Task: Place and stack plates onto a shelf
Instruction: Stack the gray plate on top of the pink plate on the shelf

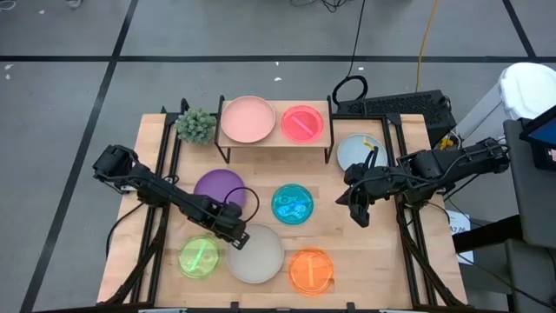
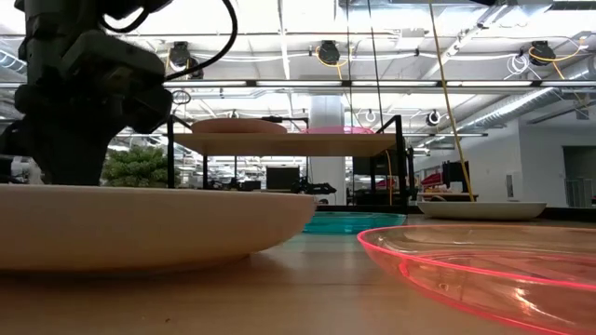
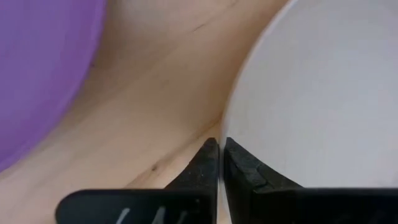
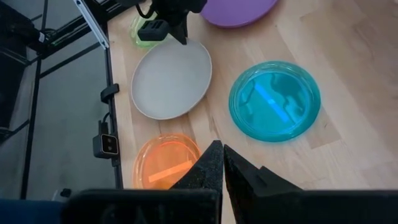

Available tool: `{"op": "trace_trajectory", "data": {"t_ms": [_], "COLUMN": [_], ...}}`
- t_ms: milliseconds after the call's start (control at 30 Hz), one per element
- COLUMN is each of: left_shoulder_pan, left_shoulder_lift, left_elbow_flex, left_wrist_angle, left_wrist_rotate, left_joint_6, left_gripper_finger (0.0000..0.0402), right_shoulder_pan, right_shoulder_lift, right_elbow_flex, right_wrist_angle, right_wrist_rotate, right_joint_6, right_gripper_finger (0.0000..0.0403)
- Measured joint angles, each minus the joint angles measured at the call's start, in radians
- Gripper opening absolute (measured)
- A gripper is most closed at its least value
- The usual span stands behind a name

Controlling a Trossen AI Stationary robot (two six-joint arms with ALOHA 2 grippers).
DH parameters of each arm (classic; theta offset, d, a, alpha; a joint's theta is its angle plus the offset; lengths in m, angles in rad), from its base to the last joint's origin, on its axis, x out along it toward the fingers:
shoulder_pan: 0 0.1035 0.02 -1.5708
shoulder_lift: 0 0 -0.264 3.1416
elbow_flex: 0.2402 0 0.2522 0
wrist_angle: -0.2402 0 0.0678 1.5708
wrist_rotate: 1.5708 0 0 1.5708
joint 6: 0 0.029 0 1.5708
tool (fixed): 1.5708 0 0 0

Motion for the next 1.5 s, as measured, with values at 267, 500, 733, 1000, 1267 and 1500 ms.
{"op": "trace_trajectory", "data": {"t_ms": [267, 500, 733, 1000, 1267, 1500], "left_shoulder_pan": [0.000, 0.008, 0.060, 0.163, 0.271, 0.364], "left_shoulder_lift": [0.000, 0.000, 0.000, 0.000, 0.000, 0.000], "left_elbow_flex": [0.089, 0.208, 0.366, 0.495, 0.625, 0.713], "left_wrist_angle": [-0.009, -0.138, -0.325, -0.451, -0.581, -0.671], "left_wrist_rotate": [-0.008, -0.038, -0.055, -0.074, -0.112, -0.158], "left_joint_6": [-0.009, -0.013, 0.068, 0.170, 0.277, 0.360], "left_gripper_finger": [0.0008, 0.0008, 0.0008, 0.0008, 0.0008, 0.0008], "right_shoulder_pan": [0.000, 0.000, 0.000, 0.000, 0.000, 0.000], "right_shoulder_lift": [0.000, 0.000, 0.000, 0.000, -0.005, -0.006], "right_elbow_flex": [0.000, 0.000, 0.000, 0.000, 0.000, 0.000], "right_wrist_angle": [-0.025, -0.052, -0.080, -0.082, -0.083, -0.083], "right_wrist_rotate": [0.001, 0.028, 0.031, 0.027, 0.029, 0.053], "right_joint_6": [-0.005, -0.023, -0.038, -0.068, -0.067, -0.061], "right_gripper_finger": [0.0000, 0.0000, 0.0000, 0.0000, 0.0000, 0.0000]}}
